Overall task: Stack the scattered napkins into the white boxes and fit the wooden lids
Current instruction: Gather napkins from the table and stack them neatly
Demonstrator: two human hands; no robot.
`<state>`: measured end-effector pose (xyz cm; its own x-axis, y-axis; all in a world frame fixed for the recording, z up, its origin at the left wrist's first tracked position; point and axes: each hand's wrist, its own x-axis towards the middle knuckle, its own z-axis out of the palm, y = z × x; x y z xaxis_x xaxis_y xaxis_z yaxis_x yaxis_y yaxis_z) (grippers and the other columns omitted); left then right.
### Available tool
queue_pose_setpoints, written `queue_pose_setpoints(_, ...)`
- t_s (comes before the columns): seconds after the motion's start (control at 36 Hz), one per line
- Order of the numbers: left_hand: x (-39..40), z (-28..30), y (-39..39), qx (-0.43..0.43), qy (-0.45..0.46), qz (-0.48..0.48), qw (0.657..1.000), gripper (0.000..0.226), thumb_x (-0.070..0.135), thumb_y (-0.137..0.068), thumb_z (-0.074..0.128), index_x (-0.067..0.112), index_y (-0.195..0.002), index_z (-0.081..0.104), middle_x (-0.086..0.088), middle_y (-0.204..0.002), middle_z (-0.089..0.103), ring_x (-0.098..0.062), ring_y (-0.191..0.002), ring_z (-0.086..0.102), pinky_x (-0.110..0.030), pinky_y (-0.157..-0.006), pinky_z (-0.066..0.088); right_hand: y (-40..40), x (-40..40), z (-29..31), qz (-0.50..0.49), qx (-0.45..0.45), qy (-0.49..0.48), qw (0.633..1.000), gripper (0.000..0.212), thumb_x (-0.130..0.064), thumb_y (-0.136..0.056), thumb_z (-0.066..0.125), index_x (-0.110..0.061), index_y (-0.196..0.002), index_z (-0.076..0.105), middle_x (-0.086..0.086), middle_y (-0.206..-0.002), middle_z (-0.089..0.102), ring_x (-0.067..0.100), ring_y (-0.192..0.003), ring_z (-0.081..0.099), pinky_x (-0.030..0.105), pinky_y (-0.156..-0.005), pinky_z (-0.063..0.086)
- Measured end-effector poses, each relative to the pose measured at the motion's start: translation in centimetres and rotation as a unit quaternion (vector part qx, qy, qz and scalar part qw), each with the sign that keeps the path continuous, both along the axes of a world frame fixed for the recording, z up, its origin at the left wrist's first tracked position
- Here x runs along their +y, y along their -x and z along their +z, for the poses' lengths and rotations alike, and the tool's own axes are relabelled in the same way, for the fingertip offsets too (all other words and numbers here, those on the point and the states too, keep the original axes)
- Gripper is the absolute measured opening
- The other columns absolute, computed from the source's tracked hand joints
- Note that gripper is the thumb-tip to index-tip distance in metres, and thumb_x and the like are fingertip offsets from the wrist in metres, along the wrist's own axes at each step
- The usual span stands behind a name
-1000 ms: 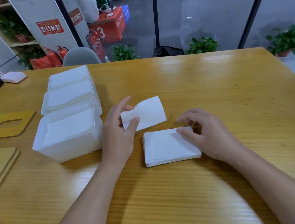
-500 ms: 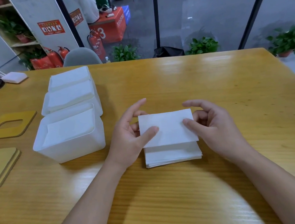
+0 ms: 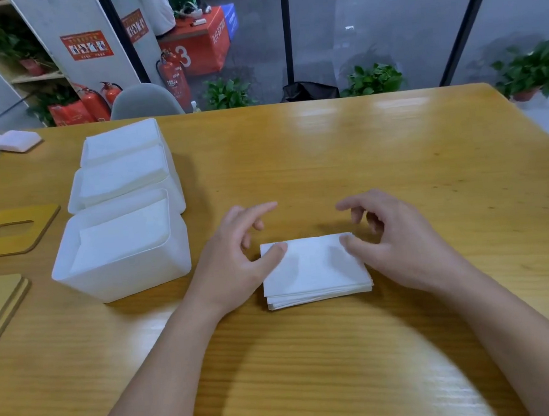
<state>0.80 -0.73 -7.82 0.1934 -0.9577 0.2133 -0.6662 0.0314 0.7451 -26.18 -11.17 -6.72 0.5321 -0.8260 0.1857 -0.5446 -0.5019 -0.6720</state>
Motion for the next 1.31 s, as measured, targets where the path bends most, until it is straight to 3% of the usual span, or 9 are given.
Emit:
queue_pose_setpoints(0.17,0.3,0.0,0.0,-0.04,-0.083,-0.062,0.994,0.056,0.069,-0.089,0.076,0.052,-0.14,0.06,0.027,-0.13,0.053,-0.003,-0.134,0.047,-0.03,-0.107,0.044,0.0,0.0,-0.4,0.042,0.037,-0.053,0.997,0.051,-0.054,-0.093,0.076,-0.04,-0.139,0.063,-0.026,-0.129,0.058,-0.004,-0.118,0.056,0.014,-0.094,0.043)
queue_pose_setpoints(0.31,0.2,0.0,0.3,-0.1,-0.108,-0.066,0.987,0.068,0.077,-0.084,0.076,0.051,-0.144,0.057,0.032,-0.127,0.05,-0.002,-0.135,0.039,-0.039,-0.114,0.043,-0.1,0.2,-0.5,0.07,0.099,-0.035,0.992,0.075,-0.079,-0.086,0.067,-0.043,-0.151,0.052,-0.032,-0.133,0.054,-0.003,-0.127,0.047,0.037,-0.112,0.044)
queue_pose_setpoints(0.47,0.1,0.1,0.4,-0.106,-0.115,-0.081,0.984,0.066,0.077,-0.083,0.076,0.053,-0.142,0.059,0.033,-0.13,0.049,-0.004,-0.137,0.039,-0.04,-0.116,0.041,-0.3,0.4,-0.3,0.081,0.124,-0.036,0.988,0.084,-0.076,-0.083,0.074,-0.042,-0.155,0.048,-0.026,-0.13,0.054,0.001,-0.127,0.045,0.042,-0.118,0.035)
queue_pose_setpoints(0.61,0.2,0.4,0.6,-0.095,-0.107,-0.088,0.986,0.066,0.07,-0.085,0.08,0.052,-0.144,0.058,0.032,-0.127,0.054,-0.001,-0.131,0.043,-0.041,-0.115,0.042,-0.7,0.8,0.0,0.094,0.139,-0.026,0.985,0.05,-0.067,-0.085,0.077,-0.042,-0.127,0.065,-0.021,-0.113,0.065,0.003,-0.11,0.051,0.036,-0.102,0.038)
queue_pose_setpoints(0.69,0.2,0.4,0.8,-0.057,-0.104,-0.085,0.989,0.074,0.066,-0.082,0.085,0.056,-0.147,0.052,0.027,-0.125,0.059,-0.002,-0.128,0.049,-0.042,-0.113,0.044,-0.7,0.8,0.0,0.09,0.099,-0.072,0.988,0.033,-0.059,-0.081,0.085,-0.035,-0.096,0.068,-0.015,-0.09,0.069,0.003,-0.088,0.06,0.031,-0.077,0.037)
queue_pose_setpoints(0.78,0.2,1.1,0.7,0.026,-0.122,-0.066,0.99,0.086,0.062,-0.081,0.09,0.066,-0.151,0.04,0.023,-0.125,0.065,-0.002,-0.12,0.059,-0.036,-0.106,0.049,-0.8,0.9,0.4,0.085,0.02,-0.159,0.983,0.031,-0.039,-0.08,0.093,-0.025,-0.094,0.069,-0.003,-0.085,0.074,0.011,-0.073,0.066,0.035,-0.065,0.048)
queue_pose_setpoints(0.86,-0.1,1.7,0.9,0.151,-0.112,-0.066,0.98,0.09,0.044,-0.087,0.091,0.053,-0.158,0.037,0.012,-0.116,0.078,-0.006,-0.107,0.073,-0.034,-0.1,0.053,-0.9,0.9,0.7,0.044,-0.081,-0.189,0.978,0.029,-0.022,-0.083,0.093,-0.021,-0.096,0.067,-0.002,-0.076,0.07,0.012,-0.062,0.058,0.029,-0.054,0.044)
queue_pose_setpoints(1.06,-0.6,1.5,3.1,0.299,-0.06,-0.014,0.952,0.048,0.016,-0.092,0.087,0.026,-0.135,0.068,-0.005,-0.116,0.08,-0.022,-0.108,0.076,-0.04,-0.092,0.061,-1.6,1.3,0.6,-0.019,-0.264,-0.249,0.932,0.056,-0.004,-0.087,0.087,-0.03,-0.131,0.067,0.008,-0.111,0.078,0.023,-0.095,0.075,0.039,-0.083,0.061)
queue_pose_setpoints(1.31,-1.9,3.0,5.2,0.314,0.038,0.005,0.949,0.024,0.005,-0.099,0.073,0.016,-0.119,0.069,-0.003,-0.112,0.078,-0.02,-0.106,0.073,-0.039,-0.095,0.058,-2.9,1.9,1.1,-0.023,-0.383,-0.163,0.909,0.065,0.003,-0.097,0.075,-0.031,-0.149,0.056,0.005,-0.113,0.073,0.017,-0.095,0.069,0.031,-0.082,0.057)
